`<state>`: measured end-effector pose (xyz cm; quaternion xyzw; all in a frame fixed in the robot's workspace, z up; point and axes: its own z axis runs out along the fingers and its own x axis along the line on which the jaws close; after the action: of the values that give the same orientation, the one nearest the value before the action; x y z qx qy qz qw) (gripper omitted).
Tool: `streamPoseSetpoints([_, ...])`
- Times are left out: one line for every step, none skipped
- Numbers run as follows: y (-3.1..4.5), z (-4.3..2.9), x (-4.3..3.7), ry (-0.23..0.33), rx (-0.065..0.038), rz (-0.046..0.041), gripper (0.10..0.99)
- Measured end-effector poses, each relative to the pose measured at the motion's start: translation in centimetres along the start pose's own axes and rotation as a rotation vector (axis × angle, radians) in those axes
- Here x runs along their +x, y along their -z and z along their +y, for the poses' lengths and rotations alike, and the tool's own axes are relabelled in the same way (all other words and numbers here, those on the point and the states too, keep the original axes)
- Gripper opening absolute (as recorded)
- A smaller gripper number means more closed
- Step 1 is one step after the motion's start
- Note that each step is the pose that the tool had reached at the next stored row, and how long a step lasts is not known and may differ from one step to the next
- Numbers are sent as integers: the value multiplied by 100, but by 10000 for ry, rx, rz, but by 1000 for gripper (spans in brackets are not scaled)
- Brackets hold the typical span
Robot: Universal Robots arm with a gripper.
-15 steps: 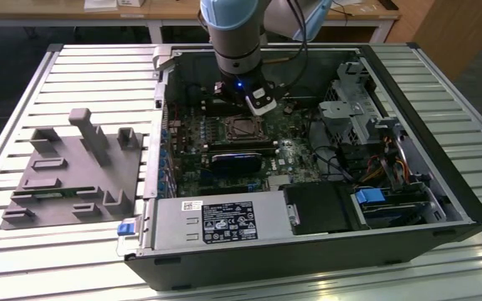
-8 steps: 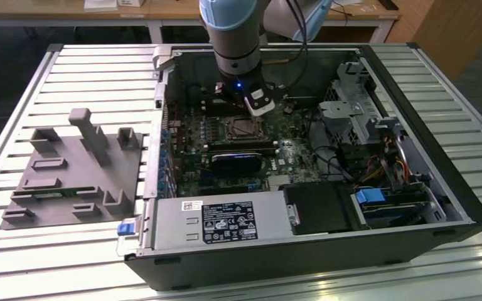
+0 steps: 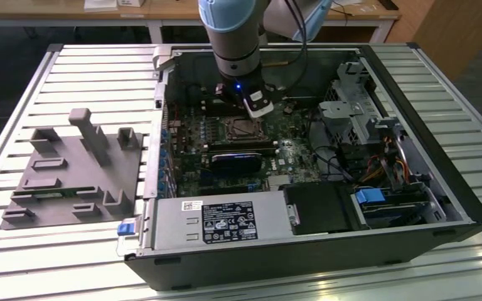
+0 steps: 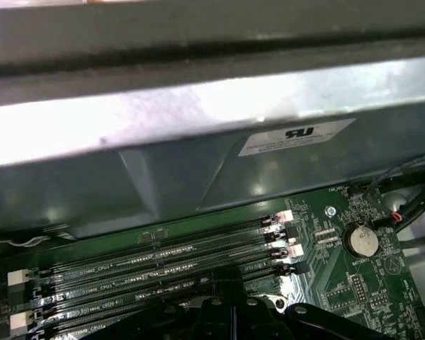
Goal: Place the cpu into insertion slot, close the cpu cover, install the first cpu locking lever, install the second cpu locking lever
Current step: 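Install the first cpu locking lever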
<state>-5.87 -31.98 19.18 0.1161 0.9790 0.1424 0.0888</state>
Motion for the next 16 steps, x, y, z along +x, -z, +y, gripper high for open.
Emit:
streamPoseSetpoints([-3, -1, 0, -24, 11, -8, 106])
streamPoseSetpoints([-6, -3, 1, -45, 21, -16, 106])
streamPoseSetpoints([-10, -4, 2, -65, 29, -24, 106])
streamPoseSetpoints([-14, -5, 2, -86, 37, -32, 106])
streamPoseSetpoints([-17, -6, 3, -105, 43, -39, 106])
streamPoseSetpoints([-21, -7, 3, -123, 49, -47, 106])
streamPoseSetpoints([-24, -8, 3, -138, 56, -53, 106])
streamPoseSetpoints([-25, -8, 3, -147, 58, -56, 106])
streamPoseSetpoints([-26, -8, 3, -147, 57, -57, 106])
streamPoseSetpoints([-25, -8, 3, -148, 58, -58, 106])
streamPoseSetpoints([-25, -8, 3, -149, 57, -58, 106])
streamPoseSetpoints([-25, -8, 3, -149, 57, -58, 106])
streamPoseSetpoints([-21, -6, 2, -148, 57, -59, 106])
streamPoseSetpoints([-15, -3, 1, -149, 51, -61, 106])
streamPoseSetpoints([-9, 0, 0, -149, 45, -64, 106])
streamPoseSetpoints([0, 4, -2, -149, 41, -65, 106])
